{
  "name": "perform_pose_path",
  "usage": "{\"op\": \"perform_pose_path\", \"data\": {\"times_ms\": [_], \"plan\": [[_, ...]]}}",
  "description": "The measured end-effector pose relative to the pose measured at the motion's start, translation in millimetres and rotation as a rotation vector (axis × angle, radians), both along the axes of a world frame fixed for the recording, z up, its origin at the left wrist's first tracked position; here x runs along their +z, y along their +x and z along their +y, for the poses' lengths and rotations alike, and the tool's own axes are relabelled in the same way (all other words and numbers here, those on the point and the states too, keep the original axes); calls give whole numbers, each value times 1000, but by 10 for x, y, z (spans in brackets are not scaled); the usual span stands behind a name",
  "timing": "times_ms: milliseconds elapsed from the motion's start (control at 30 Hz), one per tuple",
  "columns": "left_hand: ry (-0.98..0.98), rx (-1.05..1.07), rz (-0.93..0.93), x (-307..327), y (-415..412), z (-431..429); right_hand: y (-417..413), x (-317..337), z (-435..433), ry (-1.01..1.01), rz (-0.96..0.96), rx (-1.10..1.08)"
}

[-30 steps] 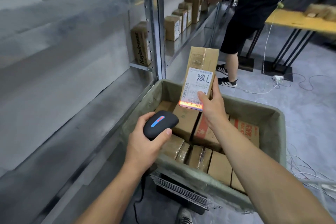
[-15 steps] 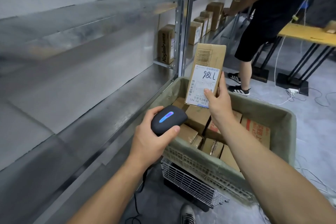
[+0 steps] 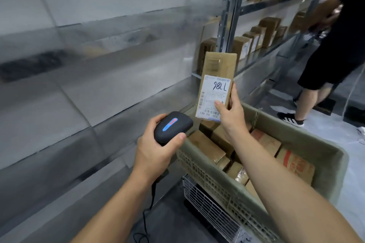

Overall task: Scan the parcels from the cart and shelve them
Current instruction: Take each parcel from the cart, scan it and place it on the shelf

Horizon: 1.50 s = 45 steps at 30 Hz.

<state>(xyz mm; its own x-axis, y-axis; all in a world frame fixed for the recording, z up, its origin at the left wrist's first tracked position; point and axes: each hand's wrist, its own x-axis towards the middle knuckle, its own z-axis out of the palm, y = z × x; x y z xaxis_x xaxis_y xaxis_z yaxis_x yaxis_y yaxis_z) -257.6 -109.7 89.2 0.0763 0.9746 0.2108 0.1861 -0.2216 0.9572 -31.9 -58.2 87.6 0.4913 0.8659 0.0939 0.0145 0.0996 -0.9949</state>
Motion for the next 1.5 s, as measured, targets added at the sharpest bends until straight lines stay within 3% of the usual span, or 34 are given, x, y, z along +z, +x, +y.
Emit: {"op": "perform_pose_path", "data": {"times_ms": [433, 900, 1333, 1500], "plan": [[105, 436, -95, 432, -425, -652, -638, 531, -159, 186, -64, 431], [270, 785, -143, 864, -1255, -1216, -1985, 1213, -281, 324, 95, 818], [401, 972, -98, 1272, -2595, -1315, -3637, 1916, -233, 480, 219, 1000], [442, 995, -62, 1485, -3277, -1312, -4342, 2133, -163, 512, 168, 989]]}}
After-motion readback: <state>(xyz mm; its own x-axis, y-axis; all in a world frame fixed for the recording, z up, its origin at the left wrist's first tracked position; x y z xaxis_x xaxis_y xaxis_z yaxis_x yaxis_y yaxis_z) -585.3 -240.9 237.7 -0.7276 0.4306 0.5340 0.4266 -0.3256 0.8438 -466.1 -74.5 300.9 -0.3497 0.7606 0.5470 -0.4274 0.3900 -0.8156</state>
